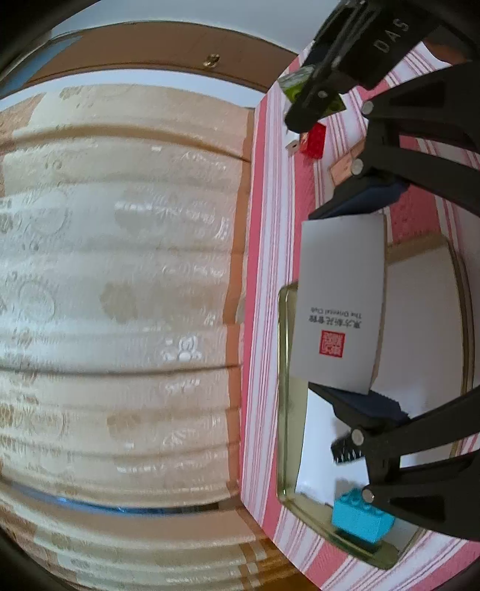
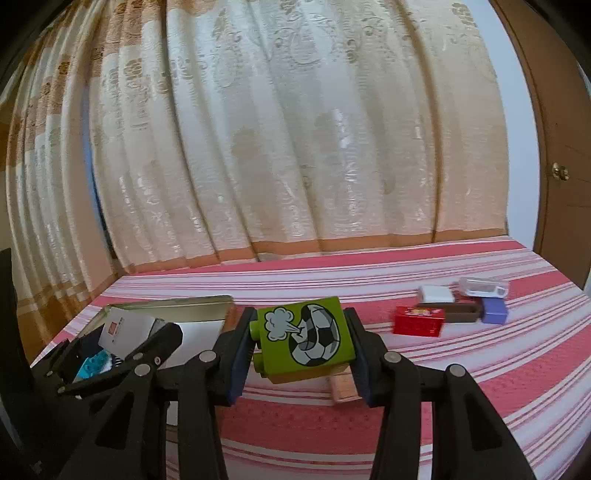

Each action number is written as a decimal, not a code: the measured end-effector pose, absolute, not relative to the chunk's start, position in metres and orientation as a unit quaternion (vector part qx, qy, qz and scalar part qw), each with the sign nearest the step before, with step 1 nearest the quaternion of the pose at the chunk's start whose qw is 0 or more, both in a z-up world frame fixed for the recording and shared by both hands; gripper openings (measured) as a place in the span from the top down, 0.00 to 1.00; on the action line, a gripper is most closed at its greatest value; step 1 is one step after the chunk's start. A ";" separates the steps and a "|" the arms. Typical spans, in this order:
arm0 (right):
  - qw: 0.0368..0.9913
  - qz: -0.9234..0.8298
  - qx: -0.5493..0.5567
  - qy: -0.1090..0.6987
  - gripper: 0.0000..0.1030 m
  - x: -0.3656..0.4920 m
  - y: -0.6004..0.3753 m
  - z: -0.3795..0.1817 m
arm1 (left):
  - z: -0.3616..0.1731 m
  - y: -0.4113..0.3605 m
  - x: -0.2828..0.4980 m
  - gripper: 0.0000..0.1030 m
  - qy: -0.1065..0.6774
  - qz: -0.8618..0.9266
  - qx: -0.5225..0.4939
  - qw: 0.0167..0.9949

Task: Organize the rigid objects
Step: 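Carry the white box and green block over the gold tray with both grippers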

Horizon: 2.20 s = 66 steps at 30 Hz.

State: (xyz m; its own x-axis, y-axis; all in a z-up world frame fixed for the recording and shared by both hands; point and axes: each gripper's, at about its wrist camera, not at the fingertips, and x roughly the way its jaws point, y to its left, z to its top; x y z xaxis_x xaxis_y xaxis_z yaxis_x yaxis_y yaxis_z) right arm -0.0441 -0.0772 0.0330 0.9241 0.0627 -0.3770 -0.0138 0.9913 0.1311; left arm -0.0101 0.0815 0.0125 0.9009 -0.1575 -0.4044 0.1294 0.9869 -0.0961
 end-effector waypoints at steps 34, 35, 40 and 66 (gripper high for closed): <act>0.972 0.117 0.045 0.197 0.52 -0.014 0.039 0.021 | 0.003 0.199 -0.006 0.22 0.215 0.065 -0.044 0.973; 0.973 0.117 0.042 0.196 0.52 -0.013 0.041 0.021 | 0.002 0.201 -0.005 0.22 0.216 0.069 -0.045 0.973; 0.972 0.124 0.039 0.198 0.52 -0.006 0.052 0.019 | -0.002 0.210 -0.002 0.22 0.222 0.084 -0.048 0.970; 0.964 0.133 0.020 0.229 0.52 0.012 0.071 -0.003 | -0.018 0.217 0.020 0.22 0.244 0.123 -0.022 0.962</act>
State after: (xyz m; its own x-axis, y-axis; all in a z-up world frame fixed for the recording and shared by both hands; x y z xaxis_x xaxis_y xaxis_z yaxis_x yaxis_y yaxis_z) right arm 0.0125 0.0708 -0.0028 0.8599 0.2657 -0.4358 -0.2471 0.9638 0.1000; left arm 0.0197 0.2167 -0.0178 0.8508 0.2258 -0.4745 -0.2472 0.9688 0.0177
